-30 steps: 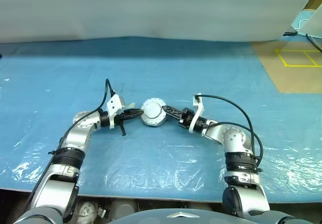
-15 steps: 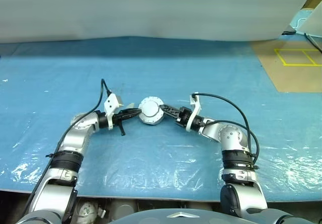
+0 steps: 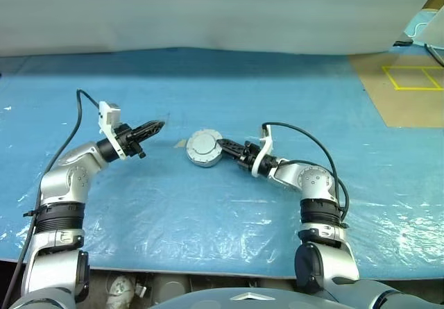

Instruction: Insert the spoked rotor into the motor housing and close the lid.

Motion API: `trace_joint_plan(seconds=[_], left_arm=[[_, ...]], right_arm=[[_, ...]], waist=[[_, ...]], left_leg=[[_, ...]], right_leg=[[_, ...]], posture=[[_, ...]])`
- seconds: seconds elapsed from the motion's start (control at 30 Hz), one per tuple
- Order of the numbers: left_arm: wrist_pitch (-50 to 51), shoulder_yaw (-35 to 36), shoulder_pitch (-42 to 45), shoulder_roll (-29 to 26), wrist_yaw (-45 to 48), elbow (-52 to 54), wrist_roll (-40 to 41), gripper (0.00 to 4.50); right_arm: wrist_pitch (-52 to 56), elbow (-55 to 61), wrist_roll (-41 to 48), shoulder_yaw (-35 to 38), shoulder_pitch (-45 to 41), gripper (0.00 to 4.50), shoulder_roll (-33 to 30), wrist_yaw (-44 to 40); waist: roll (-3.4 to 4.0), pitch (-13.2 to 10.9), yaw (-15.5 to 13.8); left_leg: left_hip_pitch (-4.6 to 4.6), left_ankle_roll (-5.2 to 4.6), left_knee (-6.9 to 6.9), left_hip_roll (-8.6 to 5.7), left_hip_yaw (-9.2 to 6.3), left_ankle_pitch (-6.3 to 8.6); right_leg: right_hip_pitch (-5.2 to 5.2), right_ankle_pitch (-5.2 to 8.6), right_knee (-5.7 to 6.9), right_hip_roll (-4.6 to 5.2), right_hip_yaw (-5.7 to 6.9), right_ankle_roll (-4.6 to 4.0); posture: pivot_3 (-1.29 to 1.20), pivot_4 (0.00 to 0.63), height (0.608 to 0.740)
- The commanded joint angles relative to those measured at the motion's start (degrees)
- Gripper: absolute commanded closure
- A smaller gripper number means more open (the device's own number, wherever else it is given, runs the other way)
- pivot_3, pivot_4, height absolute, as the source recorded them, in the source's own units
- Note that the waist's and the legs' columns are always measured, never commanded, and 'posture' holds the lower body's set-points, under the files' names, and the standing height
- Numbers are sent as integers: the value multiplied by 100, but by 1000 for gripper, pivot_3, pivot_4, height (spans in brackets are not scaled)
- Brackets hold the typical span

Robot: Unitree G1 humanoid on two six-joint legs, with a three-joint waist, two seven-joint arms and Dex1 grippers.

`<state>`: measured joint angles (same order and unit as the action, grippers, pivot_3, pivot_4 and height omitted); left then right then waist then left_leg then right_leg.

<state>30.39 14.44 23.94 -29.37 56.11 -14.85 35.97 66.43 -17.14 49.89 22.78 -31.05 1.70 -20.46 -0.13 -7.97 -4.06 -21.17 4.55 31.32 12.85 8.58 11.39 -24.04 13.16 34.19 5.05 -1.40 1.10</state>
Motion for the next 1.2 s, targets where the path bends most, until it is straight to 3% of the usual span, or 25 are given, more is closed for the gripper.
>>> trace_joint_plan(seconds=[0.03,0.1,0.2,0.43,0.57,0.93,1.2], left_arm=[[240,185,-214,84,-424,227,112,4500],[423,304,-309,196,-583,319,300,4500],[1047,712,-335,354,-624,466,1098,3865],[2187,1379,-368,748,-1053,830,2743,1420],[2484,1244,-553,834,-1090,1058,2992,70],[2187,537,115,1269,-1398,616,2420,23],[1901,250,627,1951,-1460,13,2156,23]], right_arm=[[74,292,763,327,-476,3208,217,40],[128,321,952,416,-612,3208,278,131],[138,316,1144,474,-788,3208,312,238],[230,235,1378,408,-1043,3208,291,353],[309,237,1417,351,-1055,3208,251,333],[476,382,1508,258,-986,3208,160,356],[510,440,1555,214,-941,3208,143,413]], waist=[[-4,-4,19],[-4,-4,16],[-17,-12,5],[-33,-25,-5],[-35,-29,2],[-42,-34,-39],[-44,-35,-39]], left_leg=[[-2,0,2,0,0,0],[-2,0,3,0,0,0],[-3,0,3,0,0,0],[-7,1,29,0,-4,0],[-5,1,42,2,-6,1],[-18,0,67,2,-16,0],[-22,0,79,2,-18,0]], right_leg=[[-3,0,4,0,-1,0],[-7,0,10,-1,-3,0],[-8,0,13,-1,-2,0],[-9,1,35,0,-3,-1],[-9,1,47,0,-5,-1],[-8,-1,54,1,-2,2],[-9,-1,61,1,-1,3]], posture=[[0,150,740],[0,150,740],[0,150,740],[0,150,740],[0,150,740],[0,150,740],[0,150,740]])
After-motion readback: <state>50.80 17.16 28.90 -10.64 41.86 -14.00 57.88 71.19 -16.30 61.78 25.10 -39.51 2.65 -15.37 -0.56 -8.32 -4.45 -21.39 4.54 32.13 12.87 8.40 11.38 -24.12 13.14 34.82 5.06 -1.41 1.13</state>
